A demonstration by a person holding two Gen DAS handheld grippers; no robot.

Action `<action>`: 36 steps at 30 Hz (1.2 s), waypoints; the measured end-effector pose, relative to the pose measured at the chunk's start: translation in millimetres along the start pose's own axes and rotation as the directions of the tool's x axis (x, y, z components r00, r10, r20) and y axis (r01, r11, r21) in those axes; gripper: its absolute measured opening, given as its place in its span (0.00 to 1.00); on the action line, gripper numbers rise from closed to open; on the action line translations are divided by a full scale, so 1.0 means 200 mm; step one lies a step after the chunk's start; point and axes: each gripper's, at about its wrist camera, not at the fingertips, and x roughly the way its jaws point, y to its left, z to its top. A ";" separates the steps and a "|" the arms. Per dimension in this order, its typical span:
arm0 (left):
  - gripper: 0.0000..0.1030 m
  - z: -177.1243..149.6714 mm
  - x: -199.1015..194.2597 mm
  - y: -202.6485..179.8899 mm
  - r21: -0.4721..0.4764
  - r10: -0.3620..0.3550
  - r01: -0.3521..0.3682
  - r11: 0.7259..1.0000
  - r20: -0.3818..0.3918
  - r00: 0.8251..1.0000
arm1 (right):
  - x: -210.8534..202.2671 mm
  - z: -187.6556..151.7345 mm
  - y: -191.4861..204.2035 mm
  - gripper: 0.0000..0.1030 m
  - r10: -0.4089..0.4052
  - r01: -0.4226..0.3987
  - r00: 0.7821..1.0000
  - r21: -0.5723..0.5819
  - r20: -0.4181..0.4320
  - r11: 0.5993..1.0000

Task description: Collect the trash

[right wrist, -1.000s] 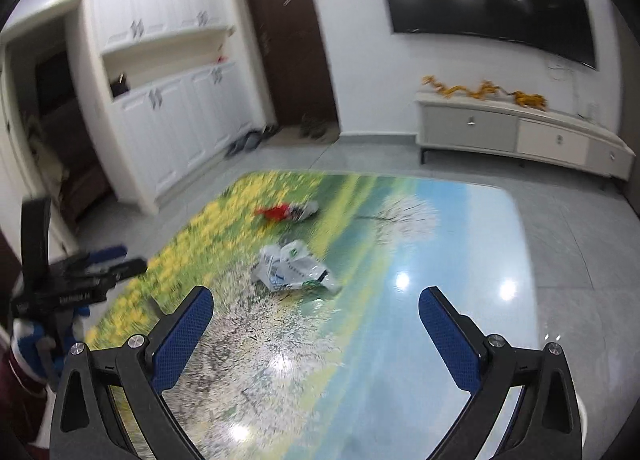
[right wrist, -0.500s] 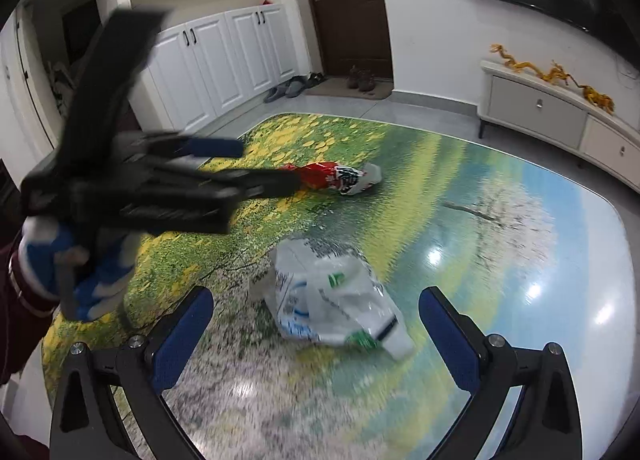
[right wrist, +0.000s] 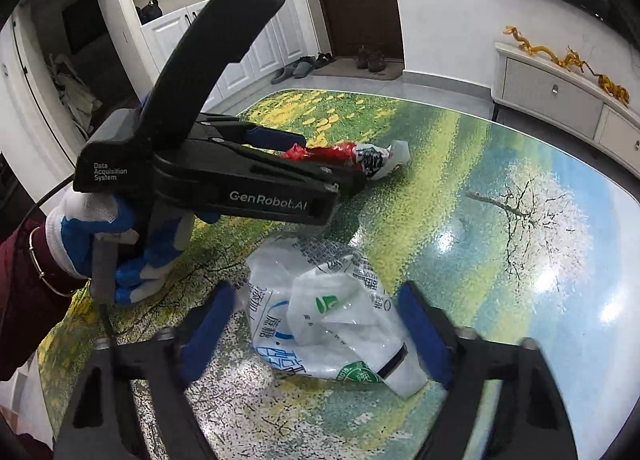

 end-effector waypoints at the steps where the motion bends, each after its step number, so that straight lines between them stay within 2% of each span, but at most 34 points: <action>1: 0.58 0.00 0.00 0.00 0.001 0.000 0.000 1.000 0.005 1.000 | 0.00 0.00 0.00 0.66 0.001 -0.001 1.000 0.000 0.001 1.000; 5: 0.46 -0.02 -0.01 -0.01 0.000 0.002 -0.002 1.000 0.018 1.000 | 0.00 -0.01 0.00 0.62 0.000 0.000 1.000 -0.002 0.000 1.000; 8: 0.25 -0.04 -0.04 -0.02 0.005 -0.002 0.002 1.000 0.032 0.999 | 0.00 -0.01 0.01 0.61 -0.002 0.002 1.000 -0.009 -0.001 1.000; 12: 0.07 -0.06 -0.06 -0.04 0.018 -0.007 0.006 1.000 0.039 0.999 | 0.01 0.00 0.01 0.59 0.000 0.000 1.000 -0.020 -0.005 1.000; 15: 0.02 -0.07 -0.07 -0.07 0.029 -0.015 0.013 0.999 0.040 0.999 | 0.01 0.00 0.02 0.57 -0.003 0.003 1.000 -0.029 -0.006 1.000; 20: 0.02 -0.11 -0.10 -0.08 0.016 -0.050 0.049 0.999 0.034 0.998 | 0.00 -0.02 0.03 0.49 0.008 -0.009 1.000 -0.033 -0.008 0.999; 22: 0.05 -0.14 -0.12 -0.08 0.005 -0.057 0.057 0.998 0.029 0.998 | -0.01 -0.03 0.03 0.47 0.025 -0.026 1.000 -0.030 -0.008 0.999; 29: 0.07 -0.16 -0.21 -0.07 -0.007 -0.093 0.094 0.996 0.031 0.995 | -0.08 -0.12 0.06 0.43 0.068 -0.068 0.998 -0.022 -0.011 0.997; 31: 0.22 -0.13 -0.23 -0.08 -0.007 -0.098 0.099 0.995 0.044 0.994 | -0.09 -0.13 0.05 0.43 0.073 -0.073 0.997 -0.013 -0.009 0.997; 32: 0.44 -0.10 -0.25 -0.09 -0.005 -0.090 0.090 0.996 0.062 0.994 | -0.10 -0.13 0.05 0.43 0.074 -0.074 0.997 -0.009 -0.008 0.997; 33: 0.59 -0.09 -0.26 -0.10 -0.004 -0.078 0.079 0.997 0.077 0.994 | -0.10 -0.14 0.05 0.43 0.075 -0.075 0.997 -0.004 -0.007 0.997; 36: 0.60 -0.03 -0.25 -0.13 0.001 -0.071 0.071 0.997 0.091 0.993 | -0.11 -0.15 0.03 0.43 0.084 -0.084 0.996 0.012 -0.002 0.996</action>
